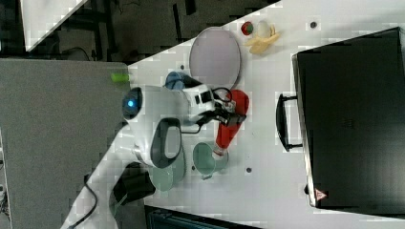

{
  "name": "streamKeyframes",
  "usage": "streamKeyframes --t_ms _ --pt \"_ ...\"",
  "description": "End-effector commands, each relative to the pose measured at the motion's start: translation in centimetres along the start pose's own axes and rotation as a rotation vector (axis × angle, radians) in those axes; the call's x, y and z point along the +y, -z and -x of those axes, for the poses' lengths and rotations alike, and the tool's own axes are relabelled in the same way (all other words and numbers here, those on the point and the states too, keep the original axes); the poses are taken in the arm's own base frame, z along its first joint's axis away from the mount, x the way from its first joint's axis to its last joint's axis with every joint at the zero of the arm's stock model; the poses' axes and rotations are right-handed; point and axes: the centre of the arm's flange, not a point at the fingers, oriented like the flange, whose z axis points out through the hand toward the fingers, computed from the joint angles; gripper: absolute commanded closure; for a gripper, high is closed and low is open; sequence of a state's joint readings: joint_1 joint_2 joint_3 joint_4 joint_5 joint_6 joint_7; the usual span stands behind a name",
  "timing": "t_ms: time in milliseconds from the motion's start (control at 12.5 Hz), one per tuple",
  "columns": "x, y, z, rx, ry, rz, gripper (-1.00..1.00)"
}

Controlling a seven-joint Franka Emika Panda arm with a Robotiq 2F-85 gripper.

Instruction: Pick ketchup from strainer and place it on the table

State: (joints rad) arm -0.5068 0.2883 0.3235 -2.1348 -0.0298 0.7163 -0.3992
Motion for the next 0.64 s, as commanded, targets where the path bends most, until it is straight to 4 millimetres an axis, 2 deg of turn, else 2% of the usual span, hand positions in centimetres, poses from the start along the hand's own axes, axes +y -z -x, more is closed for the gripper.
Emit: streamKeyframes --t_ms 80,240,400,480,560,640 --pt "-4.4 -4.0 3.0 -0.027 0.140 -0.010 -0.18" --pt "-4.2 -6.3 2.9 -0.023 0.133 -0.029 -0.25" --pt "-3.7 -7.5 2.8 -0.019 0.123 -0.035 -0.66" --pt "-3.8 -7.2 2.8 -0.009 0.125 -0.037 -0.87" --pt "-3.9 -6.5 2.8 0.000 0.127 -0.037 -1.00" --pt "-4.1 -5.3 2.8 0.014 0.128 -0.037 -1.00"
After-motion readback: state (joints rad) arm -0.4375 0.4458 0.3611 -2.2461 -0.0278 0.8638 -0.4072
